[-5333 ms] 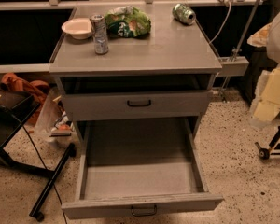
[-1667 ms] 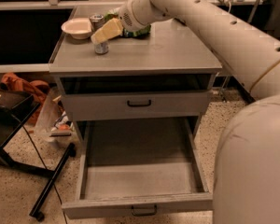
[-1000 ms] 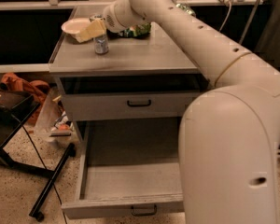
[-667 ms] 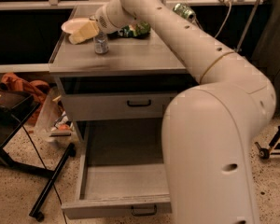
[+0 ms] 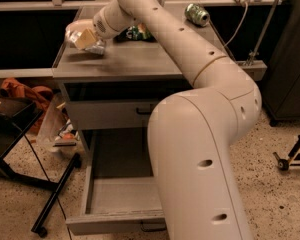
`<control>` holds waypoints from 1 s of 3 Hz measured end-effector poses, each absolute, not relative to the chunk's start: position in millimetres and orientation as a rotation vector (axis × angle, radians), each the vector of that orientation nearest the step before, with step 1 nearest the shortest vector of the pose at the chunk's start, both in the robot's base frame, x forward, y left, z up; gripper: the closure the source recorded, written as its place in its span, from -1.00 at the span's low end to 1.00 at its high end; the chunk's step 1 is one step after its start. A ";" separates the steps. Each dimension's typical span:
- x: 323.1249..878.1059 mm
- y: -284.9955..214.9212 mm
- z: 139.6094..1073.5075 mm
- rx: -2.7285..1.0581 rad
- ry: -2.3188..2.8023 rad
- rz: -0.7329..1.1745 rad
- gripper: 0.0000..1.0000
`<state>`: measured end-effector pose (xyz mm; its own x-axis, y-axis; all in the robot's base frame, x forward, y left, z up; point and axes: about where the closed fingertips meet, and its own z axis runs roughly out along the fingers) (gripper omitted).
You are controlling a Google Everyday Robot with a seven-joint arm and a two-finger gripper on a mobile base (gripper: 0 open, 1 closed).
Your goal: Place redbull can into middle drawer
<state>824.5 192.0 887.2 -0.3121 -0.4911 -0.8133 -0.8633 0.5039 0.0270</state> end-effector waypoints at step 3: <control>823.5 196.6 882.7 -1.123 1.981 0.620 0.88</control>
Offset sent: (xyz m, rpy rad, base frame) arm -0.0003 -0.0016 0.0023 -0.0029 0.0182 -0.0030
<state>823.5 196.6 882.7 -0.3225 -0.4979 -0.8050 -0.8679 0.4949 0.0416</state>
